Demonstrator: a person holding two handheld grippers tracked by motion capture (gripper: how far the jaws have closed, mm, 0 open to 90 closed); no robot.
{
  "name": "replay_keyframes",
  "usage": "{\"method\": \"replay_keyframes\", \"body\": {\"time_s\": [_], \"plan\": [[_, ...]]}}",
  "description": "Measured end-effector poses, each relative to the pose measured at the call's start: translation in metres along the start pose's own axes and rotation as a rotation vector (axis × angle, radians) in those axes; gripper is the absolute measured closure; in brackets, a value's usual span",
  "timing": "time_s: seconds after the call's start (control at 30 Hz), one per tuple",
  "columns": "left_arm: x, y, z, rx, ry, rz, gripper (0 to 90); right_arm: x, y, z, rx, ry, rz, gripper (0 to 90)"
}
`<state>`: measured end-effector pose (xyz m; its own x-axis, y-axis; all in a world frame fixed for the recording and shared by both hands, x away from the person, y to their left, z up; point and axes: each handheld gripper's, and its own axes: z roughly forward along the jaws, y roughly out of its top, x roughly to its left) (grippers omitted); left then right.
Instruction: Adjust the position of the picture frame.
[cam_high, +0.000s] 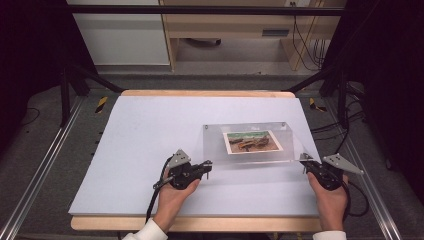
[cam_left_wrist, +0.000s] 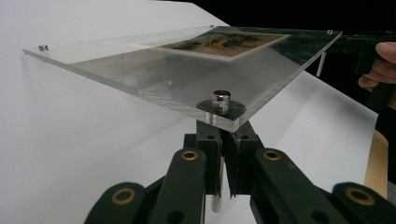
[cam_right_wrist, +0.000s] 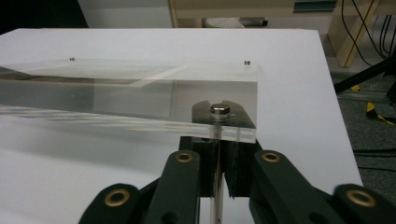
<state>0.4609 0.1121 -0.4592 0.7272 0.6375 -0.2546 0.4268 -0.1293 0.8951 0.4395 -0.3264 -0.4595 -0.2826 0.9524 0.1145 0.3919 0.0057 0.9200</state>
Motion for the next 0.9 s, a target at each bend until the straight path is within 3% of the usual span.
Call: {"method": "replay_keyframes", "body": {"time_s": [0.23, 0.53, 0.9], "plan": [[-0.001, 0.001, 0.001, 0.014, 0.001, 0.012, 83.8, 0.001, 0.000, -0.001, 0.022, -0.001, 0.013, 84.9], [-0.001, 0.002, 0.010, 0.013, -0.009, -0.013, 80.4, 0.001, 0.000, 0.000, 0.030, 0.001, 0.015, 85.0], [0.003, 0.010, -0.001, -0.015, 0.033, 0.033, 84.5, 0.009, 0.006, -0.004, 0.012, 0.005, 0.015, 85.0]]}}
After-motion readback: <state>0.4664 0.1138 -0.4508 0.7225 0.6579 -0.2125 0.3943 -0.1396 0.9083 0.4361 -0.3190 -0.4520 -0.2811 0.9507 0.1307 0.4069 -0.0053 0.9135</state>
